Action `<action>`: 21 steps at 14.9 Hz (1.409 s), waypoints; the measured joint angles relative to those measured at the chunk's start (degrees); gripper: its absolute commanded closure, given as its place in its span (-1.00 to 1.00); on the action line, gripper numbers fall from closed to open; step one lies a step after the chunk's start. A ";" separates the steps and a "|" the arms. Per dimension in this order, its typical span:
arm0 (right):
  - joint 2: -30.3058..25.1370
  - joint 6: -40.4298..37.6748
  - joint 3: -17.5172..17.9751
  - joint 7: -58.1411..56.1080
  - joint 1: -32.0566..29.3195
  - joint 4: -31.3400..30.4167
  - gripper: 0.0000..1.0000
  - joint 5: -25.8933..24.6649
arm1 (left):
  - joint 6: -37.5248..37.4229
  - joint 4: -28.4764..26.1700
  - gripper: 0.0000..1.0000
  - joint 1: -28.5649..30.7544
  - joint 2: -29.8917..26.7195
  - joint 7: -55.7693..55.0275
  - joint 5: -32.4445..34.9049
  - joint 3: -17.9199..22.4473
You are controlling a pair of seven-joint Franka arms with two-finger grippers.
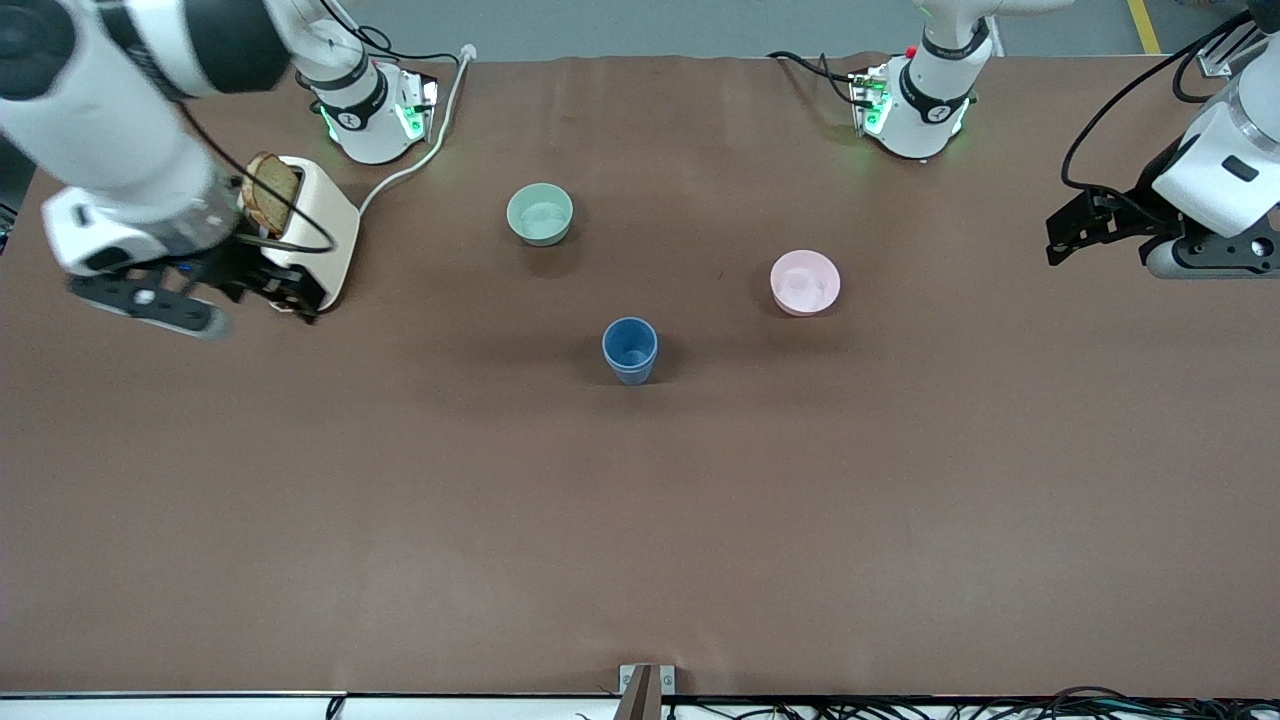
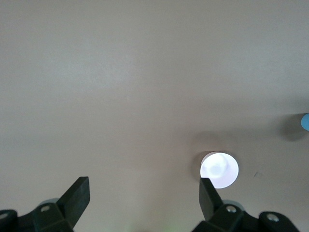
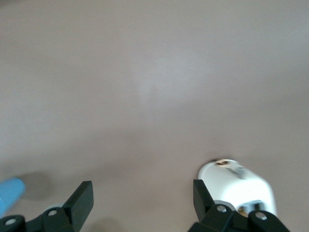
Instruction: Stack blue cups with both arms
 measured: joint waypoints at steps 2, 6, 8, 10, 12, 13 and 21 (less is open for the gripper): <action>-2.98 -3.80 -0.06 -6.90 -4.46 0.00 -0.84 0.00 | -0.03 0.00 -1.00 0.01 0.00 0.00 0.00 0.01; -8.29 -9.56 -0.18 -17.08 -11.40 -0.17 -0.86 0.02 | -0.09 -0.01 -1.00 0.01 0.00 0.01 0.00 0.01; -10.33 -11.58 -0.78 -20.49 -13.16 -0.32 -0.89 0.10 | -0.42 0.00 -1.00 0.01 0.00 0.01 0.00 0.02; -11.82 -12.78 -2.58 -23.26 -13.61 -0.46 -0.99 0.39 | -0.58 -0.01 -1.00 0.01 0.00 0.01 0.00 0.02; -12.33 -12.57 -4.38 -26.37 -13.80 -0.40 -1.00 0.46 | -0.64 0.00 -1.00 0.01 0.00 0.01 0.00 0.02; -12.23 -12.24 -4.75 -27.47 -13.91 -0.12 -1.00 0.46 | -0.64 0.00 -1.00 0.01 0.00 0.01 0.00 0.02; -4.66 -11.71 -4.78 -28.23 -14.02 7.77 -1.00 0.48 | -0.64 0.49 -1.00 0.03 0.01 0.01 0.00 0.07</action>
